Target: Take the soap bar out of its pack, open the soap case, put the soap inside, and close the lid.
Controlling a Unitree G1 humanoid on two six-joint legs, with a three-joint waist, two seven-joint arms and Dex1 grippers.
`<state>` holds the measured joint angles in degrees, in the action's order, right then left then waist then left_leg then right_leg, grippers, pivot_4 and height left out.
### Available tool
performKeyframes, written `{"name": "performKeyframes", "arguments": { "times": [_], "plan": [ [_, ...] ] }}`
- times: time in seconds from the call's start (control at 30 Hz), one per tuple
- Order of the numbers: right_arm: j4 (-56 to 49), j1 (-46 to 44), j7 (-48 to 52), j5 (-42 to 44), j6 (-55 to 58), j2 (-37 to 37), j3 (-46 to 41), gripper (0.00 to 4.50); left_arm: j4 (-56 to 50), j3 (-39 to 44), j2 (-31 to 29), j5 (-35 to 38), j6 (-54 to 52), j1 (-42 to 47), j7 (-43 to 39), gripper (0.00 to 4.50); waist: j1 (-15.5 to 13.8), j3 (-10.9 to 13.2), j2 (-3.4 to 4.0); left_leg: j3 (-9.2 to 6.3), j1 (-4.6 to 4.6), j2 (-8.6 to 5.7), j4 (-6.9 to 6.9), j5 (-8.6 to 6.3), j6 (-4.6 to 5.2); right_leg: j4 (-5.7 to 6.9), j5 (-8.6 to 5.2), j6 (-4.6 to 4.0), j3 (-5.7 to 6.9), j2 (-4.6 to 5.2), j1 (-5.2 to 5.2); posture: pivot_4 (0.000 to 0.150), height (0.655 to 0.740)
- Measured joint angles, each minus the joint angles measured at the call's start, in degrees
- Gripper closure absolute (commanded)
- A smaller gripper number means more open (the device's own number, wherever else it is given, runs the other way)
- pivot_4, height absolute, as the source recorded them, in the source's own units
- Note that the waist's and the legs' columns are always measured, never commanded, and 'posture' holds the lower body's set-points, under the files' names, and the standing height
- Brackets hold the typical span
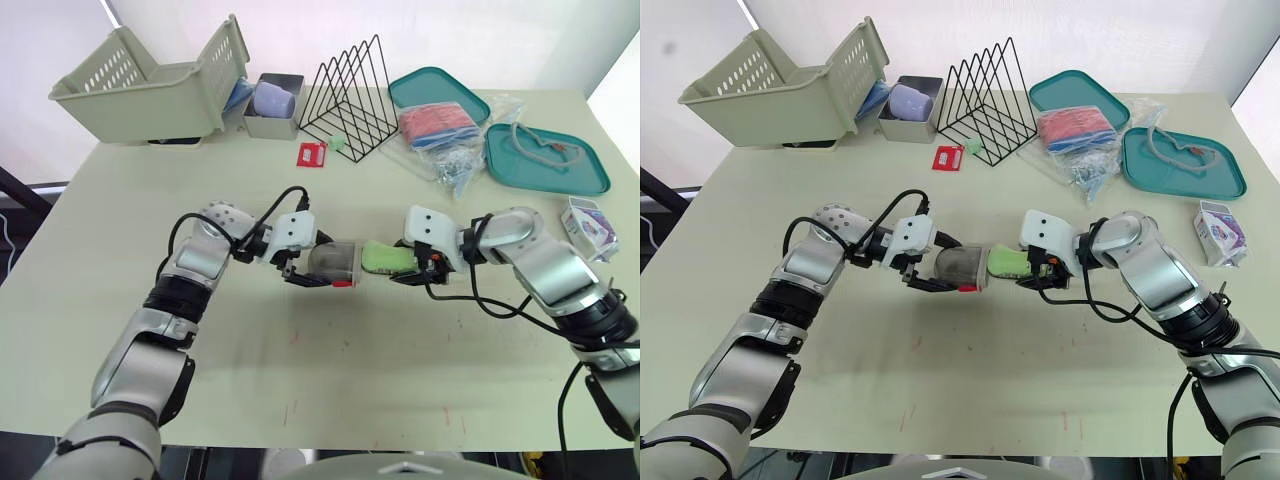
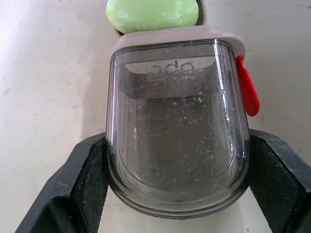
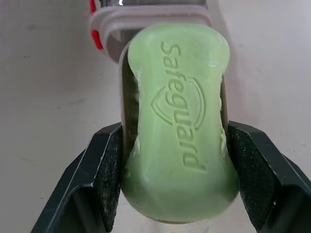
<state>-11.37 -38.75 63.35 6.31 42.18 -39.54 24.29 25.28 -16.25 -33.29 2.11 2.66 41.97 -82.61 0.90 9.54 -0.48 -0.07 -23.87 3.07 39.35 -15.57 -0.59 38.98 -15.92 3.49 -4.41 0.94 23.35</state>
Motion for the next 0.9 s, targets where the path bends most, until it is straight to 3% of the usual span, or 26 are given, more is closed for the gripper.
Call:
{"name": "performKeyframes", "arguments": {
  "times": [0.9],
  "plan": [
    [-0.31,-2.12,2.62,-0.82,2.81,-2.14,3.44,1.49,-0.02,0.32,0.84,1.45,0.14,0.09,0.36,1.02,0.00,0.00,0.00,-0.01,0.00,0.00,0.00,0.00,0.00,0.00,0.00,0.00,0.00,0.00,0.00,0.150,0.7400]
  ]
}}
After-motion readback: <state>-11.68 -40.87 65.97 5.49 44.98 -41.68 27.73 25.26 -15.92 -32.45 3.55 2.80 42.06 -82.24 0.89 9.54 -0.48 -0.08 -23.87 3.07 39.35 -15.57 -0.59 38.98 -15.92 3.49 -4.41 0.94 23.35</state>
